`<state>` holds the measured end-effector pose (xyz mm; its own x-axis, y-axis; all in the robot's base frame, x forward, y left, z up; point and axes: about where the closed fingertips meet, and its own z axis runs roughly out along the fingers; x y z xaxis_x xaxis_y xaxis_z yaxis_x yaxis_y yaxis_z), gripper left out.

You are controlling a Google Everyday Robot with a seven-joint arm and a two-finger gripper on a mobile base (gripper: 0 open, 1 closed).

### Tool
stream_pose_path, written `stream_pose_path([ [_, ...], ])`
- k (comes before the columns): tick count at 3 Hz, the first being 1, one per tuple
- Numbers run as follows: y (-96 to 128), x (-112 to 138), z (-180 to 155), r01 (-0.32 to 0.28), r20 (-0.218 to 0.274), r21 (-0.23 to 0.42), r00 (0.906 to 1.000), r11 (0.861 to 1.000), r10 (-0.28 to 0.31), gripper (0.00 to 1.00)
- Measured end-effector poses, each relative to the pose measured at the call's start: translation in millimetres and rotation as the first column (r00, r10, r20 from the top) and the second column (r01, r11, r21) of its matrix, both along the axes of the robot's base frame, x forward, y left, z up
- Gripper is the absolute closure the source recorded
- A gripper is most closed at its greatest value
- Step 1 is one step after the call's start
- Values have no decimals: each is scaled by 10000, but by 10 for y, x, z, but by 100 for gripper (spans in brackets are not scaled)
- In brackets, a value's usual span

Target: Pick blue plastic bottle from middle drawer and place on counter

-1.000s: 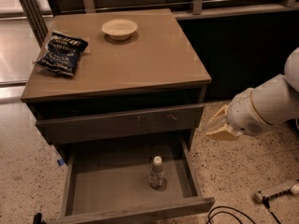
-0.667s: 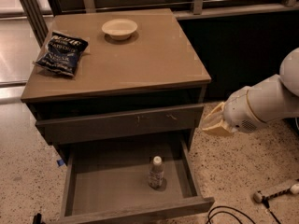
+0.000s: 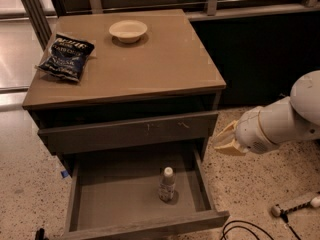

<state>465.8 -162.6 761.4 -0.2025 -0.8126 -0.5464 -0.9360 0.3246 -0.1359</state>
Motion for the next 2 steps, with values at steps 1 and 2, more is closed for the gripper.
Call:
stream_pose_path([
  [1, 145, -18, -654, -219, 105, 312, 9997, 9993, 216, 100],
  [2, 377, 21, -1335, -514, 97, 874, 9987, 9948, 508, 100],
])
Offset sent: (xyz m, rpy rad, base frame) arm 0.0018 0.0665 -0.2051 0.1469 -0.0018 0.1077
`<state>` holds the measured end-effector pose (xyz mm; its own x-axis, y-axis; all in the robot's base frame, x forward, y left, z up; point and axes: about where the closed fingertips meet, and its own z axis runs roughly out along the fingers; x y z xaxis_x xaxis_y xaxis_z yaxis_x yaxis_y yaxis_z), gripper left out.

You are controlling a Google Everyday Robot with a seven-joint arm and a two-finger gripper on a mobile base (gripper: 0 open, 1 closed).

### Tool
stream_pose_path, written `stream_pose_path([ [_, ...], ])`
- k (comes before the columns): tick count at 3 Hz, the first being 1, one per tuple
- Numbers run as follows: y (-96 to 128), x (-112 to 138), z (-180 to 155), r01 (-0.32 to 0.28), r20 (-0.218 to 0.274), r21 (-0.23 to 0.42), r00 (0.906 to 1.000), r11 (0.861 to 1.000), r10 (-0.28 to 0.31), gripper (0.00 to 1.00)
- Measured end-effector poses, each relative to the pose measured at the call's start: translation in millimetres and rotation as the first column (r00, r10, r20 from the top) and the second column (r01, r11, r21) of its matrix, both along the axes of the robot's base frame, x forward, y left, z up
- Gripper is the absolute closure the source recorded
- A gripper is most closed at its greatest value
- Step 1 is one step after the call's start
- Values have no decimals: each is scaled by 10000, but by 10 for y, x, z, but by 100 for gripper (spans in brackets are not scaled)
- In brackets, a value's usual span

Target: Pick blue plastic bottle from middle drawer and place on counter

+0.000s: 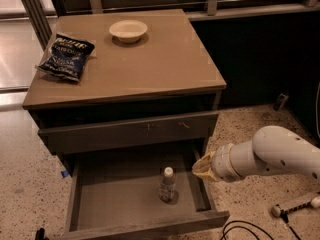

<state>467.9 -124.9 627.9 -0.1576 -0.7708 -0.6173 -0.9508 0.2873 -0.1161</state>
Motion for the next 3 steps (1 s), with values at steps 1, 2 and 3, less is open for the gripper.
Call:
stream_pose_path([
  [1, 0, 0, 0, 0, 0, 0, 10000, 10000, 0, 100],
  [2, -77, -39, -208, -115, -136, -241, 9998, 9996, 112, 82],
  [3, -71, -56, -516, -332, -387, -352, 9987, 9988, 318, 59],
])
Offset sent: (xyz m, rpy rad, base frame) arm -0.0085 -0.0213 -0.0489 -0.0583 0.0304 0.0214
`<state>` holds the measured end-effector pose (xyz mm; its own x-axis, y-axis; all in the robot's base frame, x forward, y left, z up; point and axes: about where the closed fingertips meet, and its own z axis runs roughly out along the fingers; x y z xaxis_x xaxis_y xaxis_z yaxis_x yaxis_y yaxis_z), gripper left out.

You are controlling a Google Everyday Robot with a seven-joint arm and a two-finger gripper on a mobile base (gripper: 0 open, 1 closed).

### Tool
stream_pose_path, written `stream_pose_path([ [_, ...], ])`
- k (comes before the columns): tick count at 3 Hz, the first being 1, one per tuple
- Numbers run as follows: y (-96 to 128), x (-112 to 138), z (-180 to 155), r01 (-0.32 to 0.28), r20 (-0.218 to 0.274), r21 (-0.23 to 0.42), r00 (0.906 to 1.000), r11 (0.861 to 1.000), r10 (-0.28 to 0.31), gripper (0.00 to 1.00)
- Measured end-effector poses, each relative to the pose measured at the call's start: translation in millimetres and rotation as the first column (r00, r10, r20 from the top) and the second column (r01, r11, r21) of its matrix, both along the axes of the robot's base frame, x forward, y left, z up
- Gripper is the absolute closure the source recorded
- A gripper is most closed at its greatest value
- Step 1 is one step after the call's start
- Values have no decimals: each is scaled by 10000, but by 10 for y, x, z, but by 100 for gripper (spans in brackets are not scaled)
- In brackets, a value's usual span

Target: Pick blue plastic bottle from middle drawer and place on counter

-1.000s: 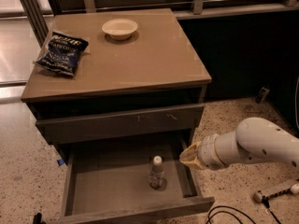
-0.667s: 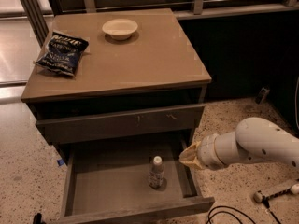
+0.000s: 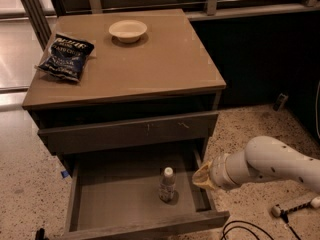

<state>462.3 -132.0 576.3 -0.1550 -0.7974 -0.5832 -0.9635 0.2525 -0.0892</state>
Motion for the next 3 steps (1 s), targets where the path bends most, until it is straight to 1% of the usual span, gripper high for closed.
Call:
stream_pose_path([
  [1, 24, -21, -236, -176, -180, 40, 9997, 9998, 177, 36],
  [2, 103, -20, -397, -361, -224, 273, 9991, 9990, 367, 14],
  [3, 219, 3, -512, -597, -152, 622, 9980, 9963, 607, 13],
])
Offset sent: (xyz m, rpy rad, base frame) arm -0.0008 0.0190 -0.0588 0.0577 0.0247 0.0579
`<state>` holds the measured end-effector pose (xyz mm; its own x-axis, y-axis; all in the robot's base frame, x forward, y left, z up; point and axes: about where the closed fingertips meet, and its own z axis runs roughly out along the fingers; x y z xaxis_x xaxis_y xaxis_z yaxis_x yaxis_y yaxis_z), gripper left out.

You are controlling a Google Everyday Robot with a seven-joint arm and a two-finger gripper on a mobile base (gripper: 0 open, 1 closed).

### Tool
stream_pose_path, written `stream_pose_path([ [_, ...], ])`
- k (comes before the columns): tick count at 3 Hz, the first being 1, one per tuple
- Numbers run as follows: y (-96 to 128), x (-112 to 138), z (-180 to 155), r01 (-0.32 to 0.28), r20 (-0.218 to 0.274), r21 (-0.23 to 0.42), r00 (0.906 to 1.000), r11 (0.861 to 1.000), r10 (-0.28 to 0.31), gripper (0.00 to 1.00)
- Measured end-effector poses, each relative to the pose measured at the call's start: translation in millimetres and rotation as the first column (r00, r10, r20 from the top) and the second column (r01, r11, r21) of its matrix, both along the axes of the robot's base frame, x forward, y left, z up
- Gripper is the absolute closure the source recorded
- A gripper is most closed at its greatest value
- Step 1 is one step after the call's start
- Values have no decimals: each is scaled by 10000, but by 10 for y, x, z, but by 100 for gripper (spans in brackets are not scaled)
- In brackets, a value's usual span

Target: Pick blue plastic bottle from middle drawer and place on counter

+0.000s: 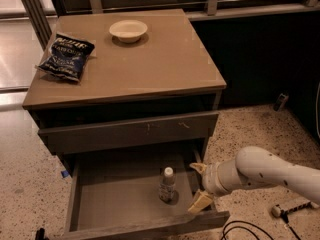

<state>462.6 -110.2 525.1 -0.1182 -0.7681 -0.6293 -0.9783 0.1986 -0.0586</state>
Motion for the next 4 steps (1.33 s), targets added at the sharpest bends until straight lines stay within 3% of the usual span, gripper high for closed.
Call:
stream_pose_path([
  [2, 294, 169, -236, -274, 293, 1047, 9993, 9941, 245, 22],
  [4, 601, 376, -465, -601, 714, 1940, 9963, 9792, 471, 15],
])
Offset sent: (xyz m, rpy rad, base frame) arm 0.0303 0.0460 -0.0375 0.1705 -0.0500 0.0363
